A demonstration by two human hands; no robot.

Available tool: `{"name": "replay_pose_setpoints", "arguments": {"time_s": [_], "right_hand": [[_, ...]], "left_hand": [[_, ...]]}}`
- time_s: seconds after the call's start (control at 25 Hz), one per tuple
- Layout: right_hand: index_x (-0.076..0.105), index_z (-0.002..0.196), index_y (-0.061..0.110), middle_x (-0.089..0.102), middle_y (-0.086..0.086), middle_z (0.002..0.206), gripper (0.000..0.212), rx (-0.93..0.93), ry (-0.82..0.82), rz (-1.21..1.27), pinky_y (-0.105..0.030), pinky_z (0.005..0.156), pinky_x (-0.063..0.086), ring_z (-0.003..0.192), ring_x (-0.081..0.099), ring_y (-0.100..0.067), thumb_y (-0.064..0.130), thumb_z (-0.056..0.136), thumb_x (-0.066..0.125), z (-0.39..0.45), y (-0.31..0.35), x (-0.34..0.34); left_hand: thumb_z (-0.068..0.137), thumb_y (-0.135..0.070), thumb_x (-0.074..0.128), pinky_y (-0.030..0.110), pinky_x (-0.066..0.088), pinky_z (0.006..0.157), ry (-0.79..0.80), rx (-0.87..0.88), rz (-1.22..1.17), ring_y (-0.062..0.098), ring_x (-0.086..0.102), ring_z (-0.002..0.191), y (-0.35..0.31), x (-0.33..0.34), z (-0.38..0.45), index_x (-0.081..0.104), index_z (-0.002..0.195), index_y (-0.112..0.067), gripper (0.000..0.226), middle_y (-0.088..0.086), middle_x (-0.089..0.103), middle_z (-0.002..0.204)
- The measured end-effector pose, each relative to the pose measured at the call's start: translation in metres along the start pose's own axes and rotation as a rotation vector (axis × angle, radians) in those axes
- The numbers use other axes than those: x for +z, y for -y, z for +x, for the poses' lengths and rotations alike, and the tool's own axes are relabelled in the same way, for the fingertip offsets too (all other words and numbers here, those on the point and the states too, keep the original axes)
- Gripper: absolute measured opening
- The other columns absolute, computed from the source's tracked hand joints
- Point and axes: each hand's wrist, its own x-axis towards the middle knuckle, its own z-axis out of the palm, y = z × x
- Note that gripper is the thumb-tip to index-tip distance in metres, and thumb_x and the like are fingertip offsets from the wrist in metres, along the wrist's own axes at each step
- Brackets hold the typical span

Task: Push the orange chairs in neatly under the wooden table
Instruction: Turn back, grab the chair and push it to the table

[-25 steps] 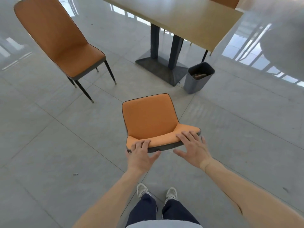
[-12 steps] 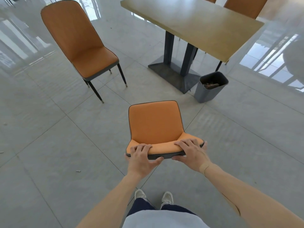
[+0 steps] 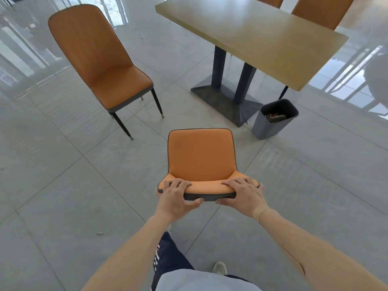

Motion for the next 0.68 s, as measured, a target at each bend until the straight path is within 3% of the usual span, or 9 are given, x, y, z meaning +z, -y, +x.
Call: {"name": "replay_pose_setpoints", "arguments": {"time_s": [0.24,0.36,0.52,0.68], "right_hand": [[0.046,0.131,0.048,0.050,0.020,0.136,0.095,0.128,-0.061,0.074,-0.056,0.106,0.027,0.128,0.034,-0.017,0.100,0.055,0.020,0.070,0.053,-0.011],[0.045,0.130,0.050,0.049,0.021,0.135,0.083,0.224,-0.076,0.098,-0.058,0.105,0.026,0.128,0.034,-0.016,0.095,0.063,0.031,0.103,0.082,-0.015],[0.044,0.130,0.052,0.049,0.019,0.137,0.080,0.325,-0.078,0.136,-0.059,0.104,0.026,0.129,0.033,-0.018,0.094,0.063,0.034,0.156,0.101,-0.035],[0.045,0.128,0.051,0.050,0.017,0.134,0.084,0.381,-0.147,0.171,-0.055,0.100,0.029,0.126,0.036,-0.019,0.096,0.060,0.028,0.212,0.101,-0.054]], "left_hand": [[0.061,-0.086,0.041,0.053,0.032,0.102,0.088,0.118,0.032,0.017,0.033,0.122,0.048,-0.054,0.098,0.051,0.122,-0.040,0.077,-0.015,0.051,0.128],[0.061,-0.086,0.041,0.055,0.030,0.104,0.170,0.197,0.065,0.018,0.031,0.125,0.072,-0.080,0.151,0.050,0.124,-0.040,0.078,-0.013,0.049,0.130],[0.062,-0.086,0.044,0.045,0.027,0.099,0.228,0.283,0.095,0.019,0.031,0.126,0.081,-0.110,0.229,0.050,0.123,-0.040,0.077,-0.013,0.049,0.132],[0.062,-0.086,0.046,0.045,0.027,0.099,0.230,0.351,0.107,0.017,0.033,0.125,0.079,-0.127,0.302,0.051,0.120,-0.042,0.073,-0.015,0.050,0.130]]}}
